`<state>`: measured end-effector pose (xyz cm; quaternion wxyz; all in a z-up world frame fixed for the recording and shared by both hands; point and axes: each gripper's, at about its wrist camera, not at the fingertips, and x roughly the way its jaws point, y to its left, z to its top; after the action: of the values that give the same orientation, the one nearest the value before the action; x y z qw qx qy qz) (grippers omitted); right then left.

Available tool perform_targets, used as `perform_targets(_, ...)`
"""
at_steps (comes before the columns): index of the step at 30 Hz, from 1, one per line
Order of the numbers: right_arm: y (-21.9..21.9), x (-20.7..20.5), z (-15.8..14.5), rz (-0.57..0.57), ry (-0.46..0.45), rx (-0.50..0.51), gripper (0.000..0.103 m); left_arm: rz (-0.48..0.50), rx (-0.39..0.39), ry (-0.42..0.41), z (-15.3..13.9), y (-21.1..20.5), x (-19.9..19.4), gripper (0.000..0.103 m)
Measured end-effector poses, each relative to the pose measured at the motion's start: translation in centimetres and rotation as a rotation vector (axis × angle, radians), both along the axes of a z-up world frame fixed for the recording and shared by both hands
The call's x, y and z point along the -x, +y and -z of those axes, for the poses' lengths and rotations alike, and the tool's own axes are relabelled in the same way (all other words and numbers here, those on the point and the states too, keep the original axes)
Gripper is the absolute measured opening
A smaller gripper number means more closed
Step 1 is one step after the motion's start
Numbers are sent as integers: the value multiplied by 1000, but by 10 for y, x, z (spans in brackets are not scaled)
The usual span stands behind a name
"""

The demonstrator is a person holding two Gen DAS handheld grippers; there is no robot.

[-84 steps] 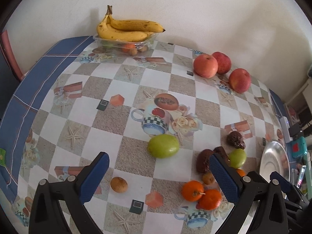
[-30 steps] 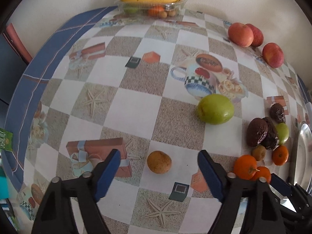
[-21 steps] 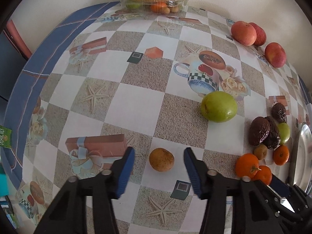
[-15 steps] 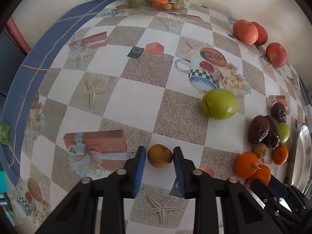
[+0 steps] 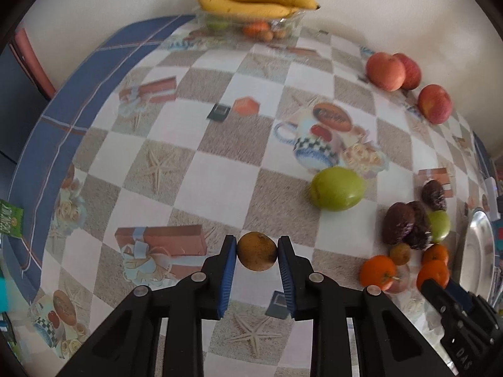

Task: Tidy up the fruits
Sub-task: 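Grasp a tangerine with the right tool while the left tool grasps a brown kiwi, then carry both fruits into the steel bowl and open both tools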

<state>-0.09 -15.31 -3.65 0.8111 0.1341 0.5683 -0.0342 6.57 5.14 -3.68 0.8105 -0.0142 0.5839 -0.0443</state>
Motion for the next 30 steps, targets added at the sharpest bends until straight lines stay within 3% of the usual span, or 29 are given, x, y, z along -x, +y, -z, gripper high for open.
perform_targets(10,-40,5,-20,114,-42,68,39,36,12,-53,-18,-19,3,29)
perform_targets(17,-68,10,-27,198,-52,83,39,117,26,-86,-33,-53,11,29)
perform_targets(22,-89,14,-31,253,-58,79,39,200,23,-82,-38,-90,17,29)
perform_targets(30,-144,29,-38,395,-63,116,39,417,67,-46,-35,-179,40,29)
